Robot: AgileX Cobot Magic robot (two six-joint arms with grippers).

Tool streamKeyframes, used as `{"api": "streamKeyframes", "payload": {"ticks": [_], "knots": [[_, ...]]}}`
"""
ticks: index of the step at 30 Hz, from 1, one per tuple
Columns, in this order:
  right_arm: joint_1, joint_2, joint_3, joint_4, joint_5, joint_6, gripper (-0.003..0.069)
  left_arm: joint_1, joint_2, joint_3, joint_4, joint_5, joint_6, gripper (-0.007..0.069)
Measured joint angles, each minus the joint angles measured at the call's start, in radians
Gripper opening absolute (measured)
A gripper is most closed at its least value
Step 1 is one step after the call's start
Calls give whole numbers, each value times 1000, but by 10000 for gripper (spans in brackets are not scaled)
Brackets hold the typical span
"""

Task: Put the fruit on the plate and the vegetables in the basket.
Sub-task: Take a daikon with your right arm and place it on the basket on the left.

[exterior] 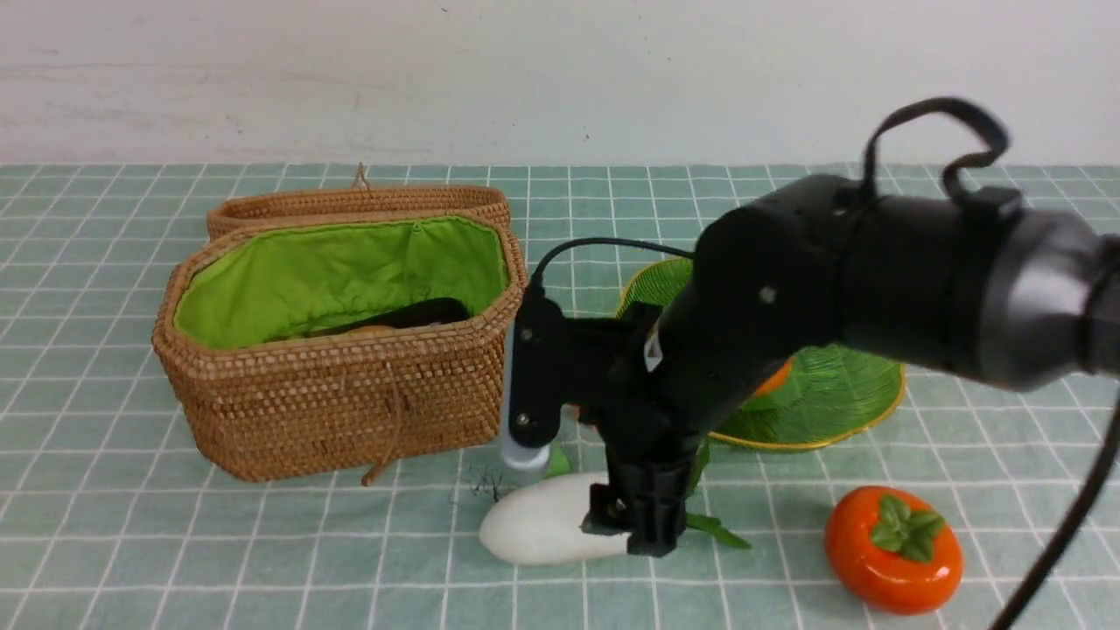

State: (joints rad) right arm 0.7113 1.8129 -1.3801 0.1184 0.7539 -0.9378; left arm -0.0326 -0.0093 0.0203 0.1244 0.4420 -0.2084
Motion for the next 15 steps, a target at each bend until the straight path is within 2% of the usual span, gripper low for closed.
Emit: {"api": "streamKeyframes", "payload": {"ticks": [10, 14, 15], "knots": [[2, 142, -5, -32, -31, -2, 634, 0, 0, 0, 0, 0, 0, 103], [2, 163, -6, -46, -18, -2, 536, 0, 0, 0, 0, 0, 0, 106], [2, 163, -7, -46, -18, -2, 536, 0, 0, 0, 0, 0, 0, 107]]}}
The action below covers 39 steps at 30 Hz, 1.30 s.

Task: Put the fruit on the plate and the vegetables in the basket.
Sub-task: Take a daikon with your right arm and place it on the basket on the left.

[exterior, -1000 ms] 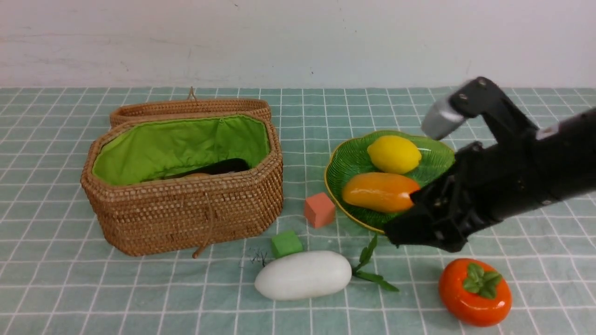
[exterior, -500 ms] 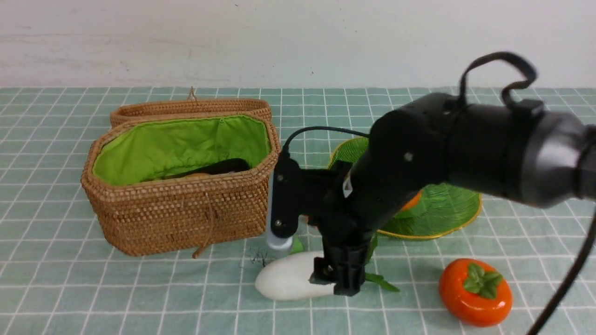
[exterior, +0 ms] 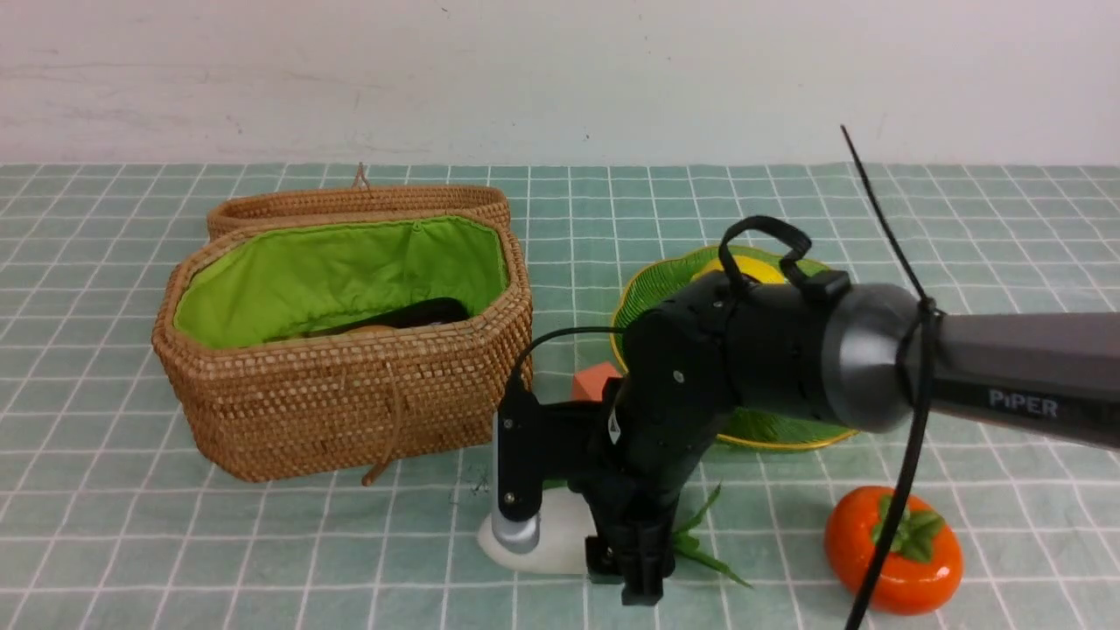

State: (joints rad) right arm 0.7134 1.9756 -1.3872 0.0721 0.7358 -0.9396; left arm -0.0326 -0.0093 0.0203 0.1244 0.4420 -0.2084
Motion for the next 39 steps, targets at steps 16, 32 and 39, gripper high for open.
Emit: {"api": "streamKeyframes", "payload": {"ticks": [16, 32, 39], "knots": [[-36, -127, -351, 300, 18, 0, 536, 0, 0, 0, 0, 0, 0, 123], [-23, 181, -393, 650, -839, 0, 536, 0, 0, 0, 0, 0, 0, 132], [6, 195, -393, 652, -807, -1, 536, 0, 0, 0, 0, 0, 0, 134]]}}
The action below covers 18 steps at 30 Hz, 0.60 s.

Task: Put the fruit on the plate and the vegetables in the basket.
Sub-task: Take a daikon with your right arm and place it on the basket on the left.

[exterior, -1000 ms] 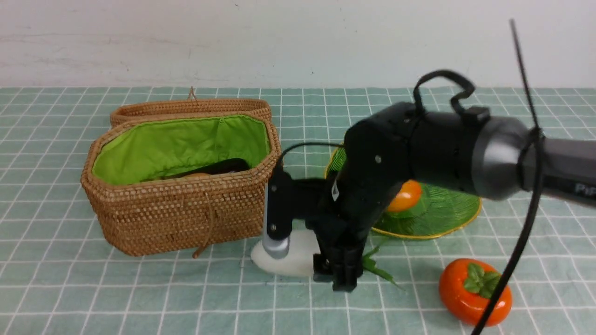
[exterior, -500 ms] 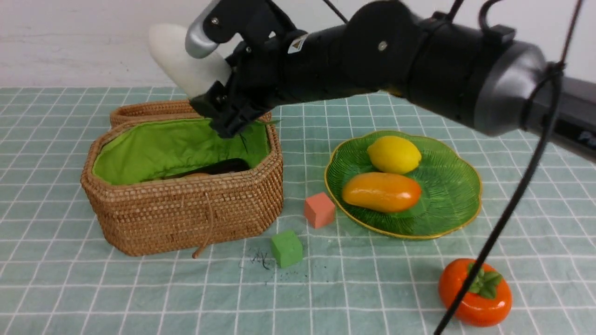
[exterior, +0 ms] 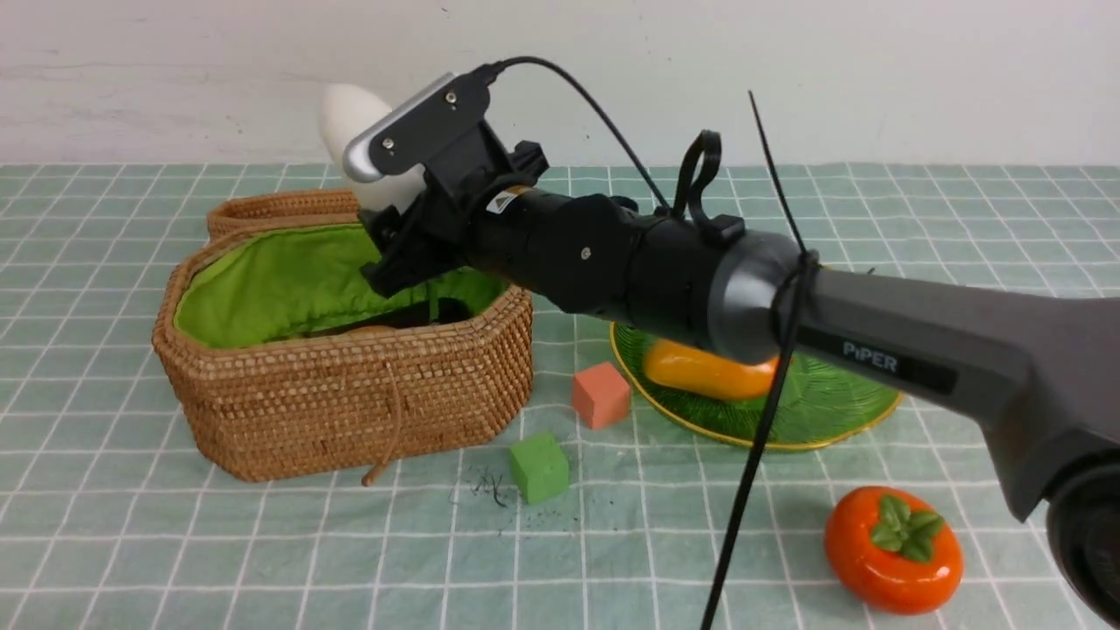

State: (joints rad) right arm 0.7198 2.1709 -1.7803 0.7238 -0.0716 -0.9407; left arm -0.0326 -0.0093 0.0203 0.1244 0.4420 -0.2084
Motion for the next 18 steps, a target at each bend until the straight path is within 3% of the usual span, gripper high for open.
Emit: {"api": "streamKeyframes", "payload": {"ticks": [3, 6, 10, 18], "knots": [[3, 0, 0, 0, 53, 0, 543, 0, 0, 0, 0, 0, 0, 134], [3, -9, 0, -1, 131, 0, 629, 0, 0, 0, 0, 0, 0, 134], [0, -44, 0, -35, 228, 0, 676, 0, 0, 0, 1, 0, 0, 134], [-75, -324, 0, -316, 904, 0, 610, 0, 0, 0, 2, 0, 0, 145]]}}
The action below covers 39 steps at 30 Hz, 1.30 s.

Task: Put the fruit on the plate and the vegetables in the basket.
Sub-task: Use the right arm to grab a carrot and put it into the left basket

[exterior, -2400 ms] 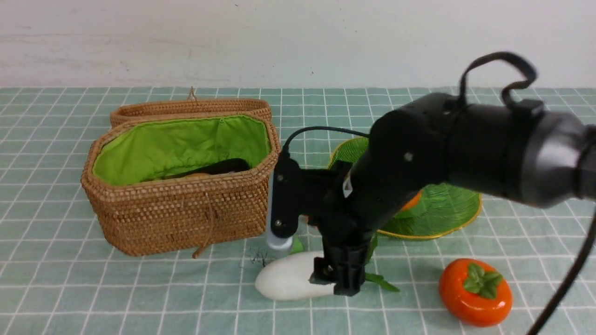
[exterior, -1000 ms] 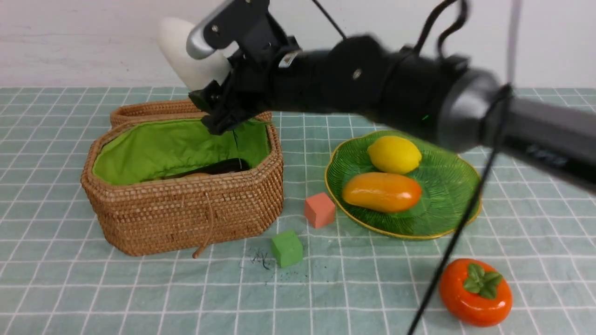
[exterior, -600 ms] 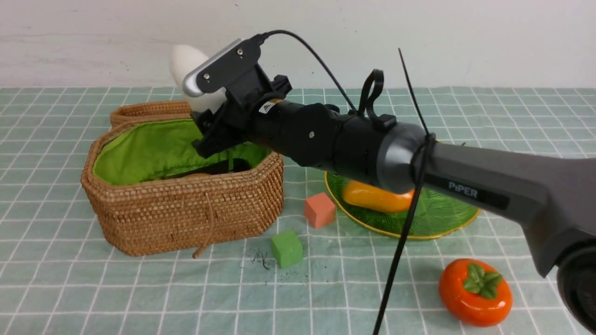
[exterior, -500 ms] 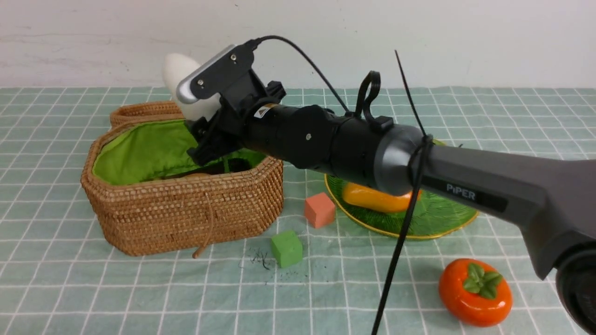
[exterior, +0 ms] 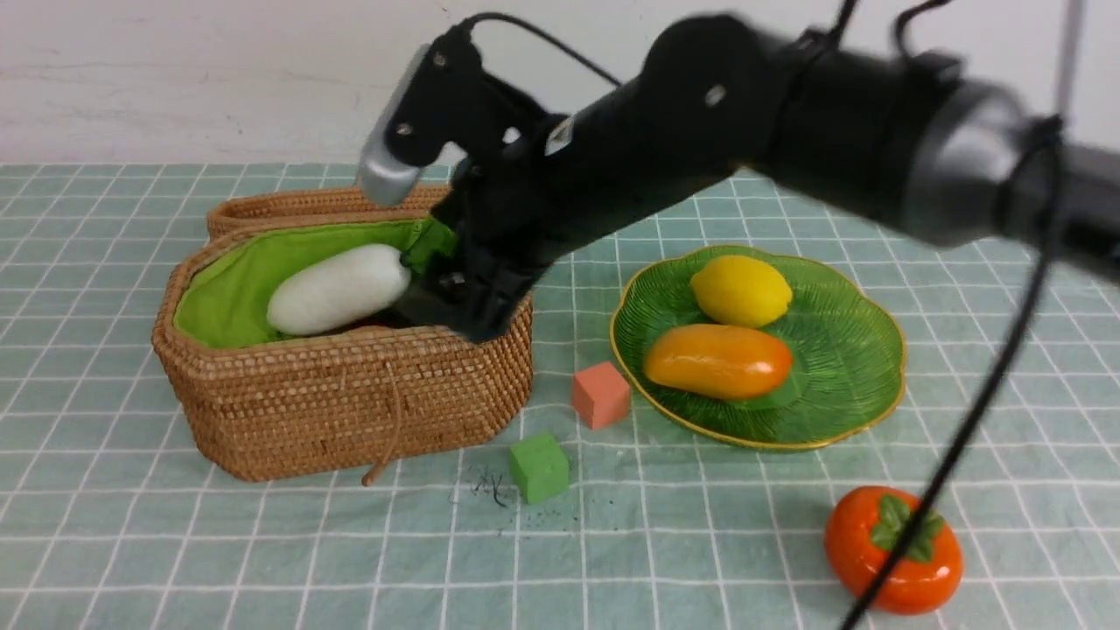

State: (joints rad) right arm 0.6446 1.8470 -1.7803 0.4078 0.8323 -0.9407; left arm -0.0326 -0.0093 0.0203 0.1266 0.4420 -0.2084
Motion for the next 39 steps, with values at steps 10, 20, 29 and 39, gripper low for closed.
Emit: {"api": "streamKeyframes", "payload": {"ticks": [10, 20, 29, 39], "knots": [[-235, -360, 302, -173, 190, 11, 570, 0, 0, 0, 1, 0, 0, 155], [-245, -439, 866, -102, 110, -59, 570, 0, 0, 0, 1, 0, 0, 165], [-125, -435, 1041, -87, -14, -123, 570, 0, 0, 0, 1, 0, 0, 176], [-106, -302, 1044, -117, -54, -127, 426, 0, 0, 0, 1, 0, 0, 185]]}}
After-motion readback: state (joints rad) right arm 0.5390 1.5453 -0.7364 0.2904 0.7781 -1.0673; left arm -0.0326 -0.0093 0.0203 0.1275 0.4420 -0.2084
